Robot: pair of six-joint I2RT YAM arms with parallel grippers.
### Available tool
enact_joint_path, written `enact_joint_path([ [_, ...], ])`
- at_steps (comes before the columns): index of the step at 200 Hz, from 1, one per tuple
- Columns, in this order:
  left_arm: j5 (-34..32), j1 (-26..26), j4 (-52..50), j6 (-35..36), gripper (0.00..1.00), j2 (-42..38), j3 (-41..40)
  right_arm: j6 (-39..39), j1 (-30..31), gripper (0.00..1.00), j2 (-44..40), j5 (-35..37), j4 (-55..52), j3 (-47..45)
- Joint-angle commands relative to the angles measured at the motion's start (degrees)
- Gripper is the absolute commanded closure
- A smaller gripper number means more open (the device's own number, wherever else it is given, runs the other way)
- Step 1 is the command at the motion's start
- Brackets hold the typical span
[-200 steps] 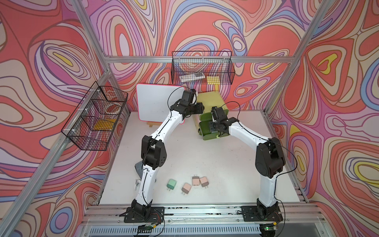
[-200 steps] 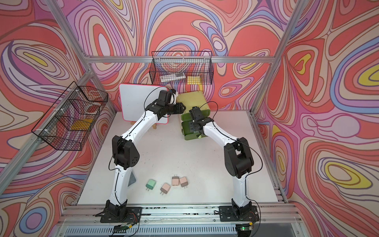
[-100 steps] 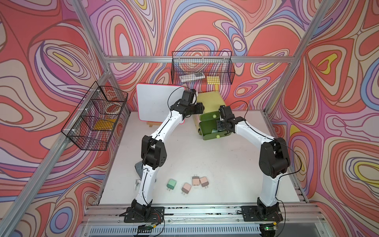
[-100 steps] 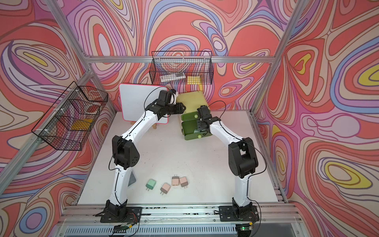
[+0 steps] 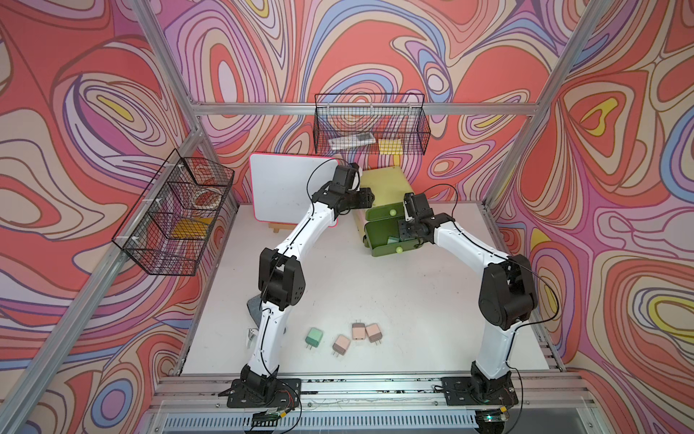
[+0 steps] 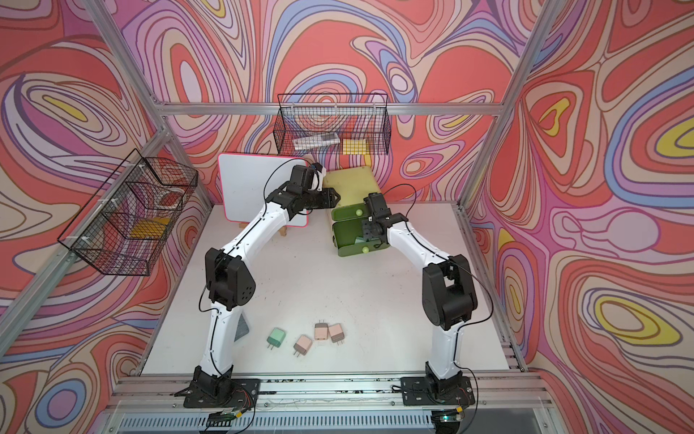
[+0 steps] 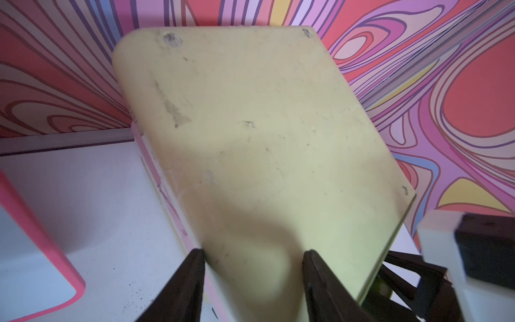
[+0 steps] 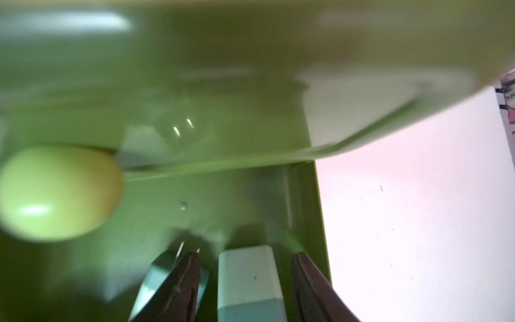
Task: Place the plugs into the drawer by color
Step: Place the plug in the drawer, then move the plug to the center of the board.
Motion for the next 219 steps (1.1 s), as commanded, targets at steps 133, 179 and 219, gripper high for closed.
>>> enact_joint_path([
  [133,1.2,-0.5,-2.5,0.0,0.44,0.9,1.3,-0.6,46.0,0.41,-14.8,-3.5,21.5,-32.1],
  [179,1.4,-0.6,-2.7,-0.2,0.45,0.8,1.0,-7.9,50.7,0.33,-3.7,-2.2,21.3,-24.7],
  [219,1.0,-0.7,-2.8,0.2,0.45,0.4,1.0,-10.2,50.7,0.23,2.6,-5.8,20.3,-19.4],
])
